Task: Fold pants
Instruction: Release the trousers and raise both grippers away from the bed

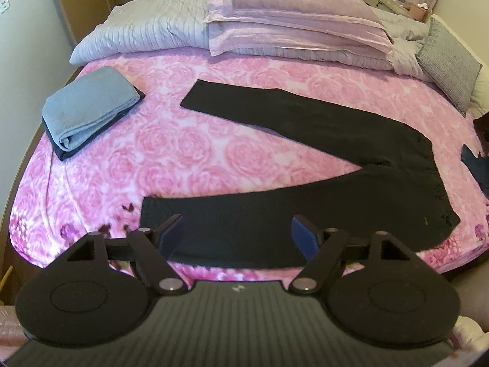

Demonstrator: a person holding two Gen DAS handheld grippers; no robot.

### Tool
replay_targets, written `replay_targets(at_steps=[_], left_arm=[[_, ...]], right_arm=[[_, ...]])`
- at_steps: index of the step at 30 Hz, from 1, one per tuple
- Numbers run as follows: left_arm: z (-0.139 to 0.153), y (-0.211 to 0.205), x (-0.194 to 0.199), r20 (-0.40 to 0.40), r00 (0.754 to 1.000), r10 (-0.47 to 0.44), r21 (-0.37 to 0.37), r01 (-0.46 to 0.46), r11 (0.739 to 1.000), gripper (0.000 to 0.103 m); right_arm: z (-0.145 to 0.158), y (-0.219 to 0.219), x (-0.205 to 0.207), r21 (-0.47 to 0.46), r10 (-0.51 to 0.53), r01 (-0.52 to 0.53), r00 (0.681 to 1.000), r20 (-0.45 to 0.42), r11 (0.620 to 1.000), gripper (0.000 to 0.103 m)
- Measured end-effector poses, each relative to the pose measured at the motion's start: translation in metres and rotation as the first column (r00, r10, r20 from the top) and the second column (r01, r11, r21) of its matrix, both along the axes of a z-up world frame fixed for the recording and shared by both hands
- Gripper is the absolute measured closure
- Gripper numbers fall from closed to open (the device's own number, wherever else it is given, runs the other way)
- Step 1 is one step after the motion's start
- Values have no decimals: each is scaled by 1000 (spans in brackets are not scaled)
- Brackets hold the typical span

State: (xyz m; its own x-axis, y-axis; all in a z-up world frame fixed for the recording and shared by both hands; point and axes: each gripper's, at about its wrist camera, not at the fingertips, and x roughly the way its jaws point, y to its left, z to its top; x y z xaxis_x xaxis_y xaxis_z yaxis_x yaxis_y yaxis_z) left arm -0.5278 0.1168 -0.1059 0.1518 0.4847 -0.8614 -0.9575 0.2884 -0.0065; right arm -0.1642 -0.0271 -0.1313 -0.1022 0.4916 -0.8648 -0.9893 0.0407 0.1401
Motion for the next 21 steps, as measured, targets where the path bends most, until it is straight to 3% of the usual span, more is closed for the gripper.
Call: replay_targets(at_steps=[10, 21], left_arm=[[2, -54, 37, -22, 1000, 11, -3, -11, 1000, 29], [-5, -103, 49, -59, 997, 50, -27, -52, 998, 28]], right_arm=[[4, -29, 31, -19, 79, -78, 997, 16, 997, 31], [-5, -46, 51, -63, 125, -124, 992, 21, 990, 31]])
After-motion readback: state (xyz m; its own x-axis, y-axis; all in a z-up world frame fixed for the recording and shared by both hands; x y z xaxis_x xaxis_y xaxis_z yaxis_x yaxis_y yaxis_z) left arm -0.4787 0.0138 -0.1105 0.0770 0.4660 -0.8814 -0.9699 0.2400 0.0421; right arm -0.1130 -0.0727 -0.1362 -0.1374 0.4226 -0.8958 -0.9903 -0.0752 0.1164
